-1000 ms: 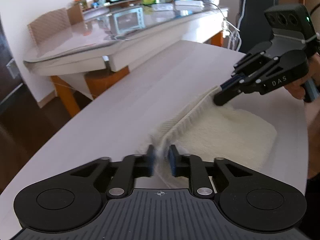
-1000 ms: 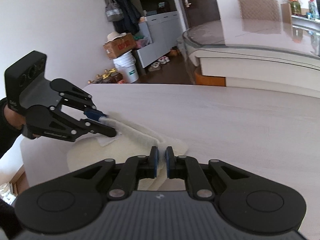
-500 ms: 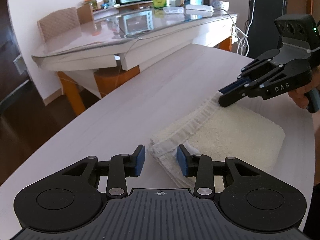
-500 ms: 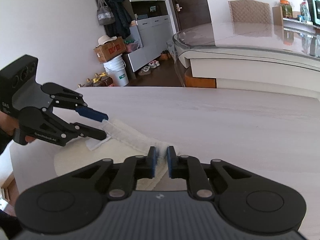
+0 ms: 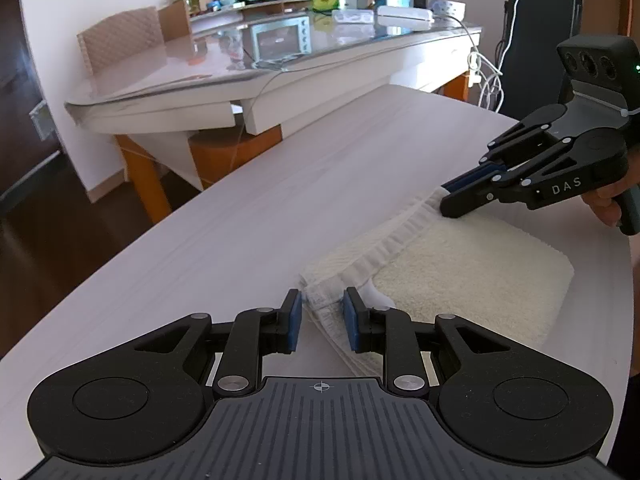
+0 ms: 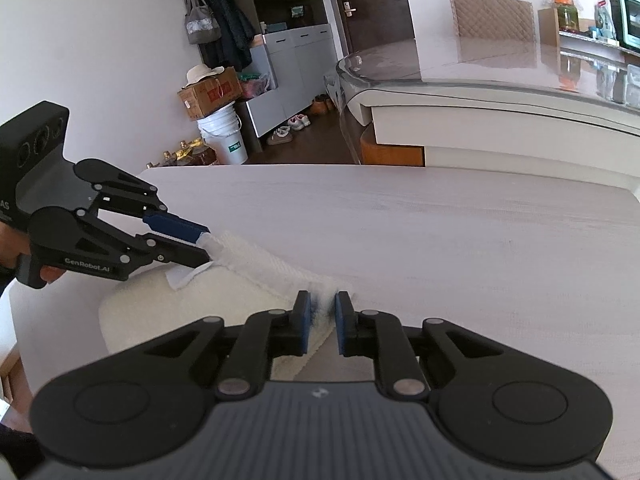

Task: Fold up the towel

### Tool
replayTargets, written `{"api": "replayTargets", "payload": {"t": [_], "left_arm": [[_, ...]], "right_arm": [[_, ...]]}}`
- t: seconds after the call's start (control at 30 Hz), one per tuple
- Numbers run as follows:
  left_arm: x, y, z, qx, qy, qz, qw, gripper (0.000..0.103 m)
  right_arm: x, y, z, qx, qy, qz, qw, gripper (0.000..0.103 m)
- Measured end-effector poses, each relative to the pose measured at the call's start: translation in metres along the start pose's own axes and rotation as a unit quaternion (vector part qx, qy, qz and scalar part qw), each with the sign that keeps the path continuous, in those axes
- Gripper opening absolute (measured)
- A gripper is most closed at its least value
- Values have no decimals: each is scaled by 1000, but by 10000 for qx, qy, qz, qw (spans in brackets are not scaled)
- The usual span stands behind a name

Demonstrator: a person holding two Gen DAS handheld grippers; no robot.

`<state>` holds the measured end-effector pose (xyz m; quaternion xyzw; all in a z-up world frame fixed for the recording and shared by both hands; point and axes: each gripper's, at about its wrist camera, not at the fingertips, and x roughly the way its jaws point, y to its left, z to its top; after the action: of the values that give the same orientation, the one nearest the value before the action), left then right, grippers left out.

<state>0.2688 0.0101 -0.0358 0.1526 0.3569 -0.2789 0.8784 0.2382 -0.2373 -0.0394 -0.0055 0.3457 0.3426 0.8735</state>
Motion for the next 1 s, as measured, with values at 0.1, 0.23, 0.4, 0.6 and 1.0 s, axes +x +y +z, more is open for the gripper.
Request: {"api": "replayTargets", "payload": {"t": [0.1,0.23,0.4,0.6,1.0], "left_arm": [[1,-1,1,5,22,29,10000,25],[2,-2,2,20,33,54,10000,25],[2,-2,2,38,33,57,10000,25],[1,-3,2,70,23,89,9999,25],[-5,-2,-2,86,-65,38,9999,26]], "right_arm": [[1,-1,0,2,2,6,10000,15],[2,-2,0,17,17,-2,10000,15],[3,-1,2,-1,74,-72,9999,16],[3,0,2,-41,37,-176,9998,23],[-5,26,12,-649,-214,-283,9973,23]]}}
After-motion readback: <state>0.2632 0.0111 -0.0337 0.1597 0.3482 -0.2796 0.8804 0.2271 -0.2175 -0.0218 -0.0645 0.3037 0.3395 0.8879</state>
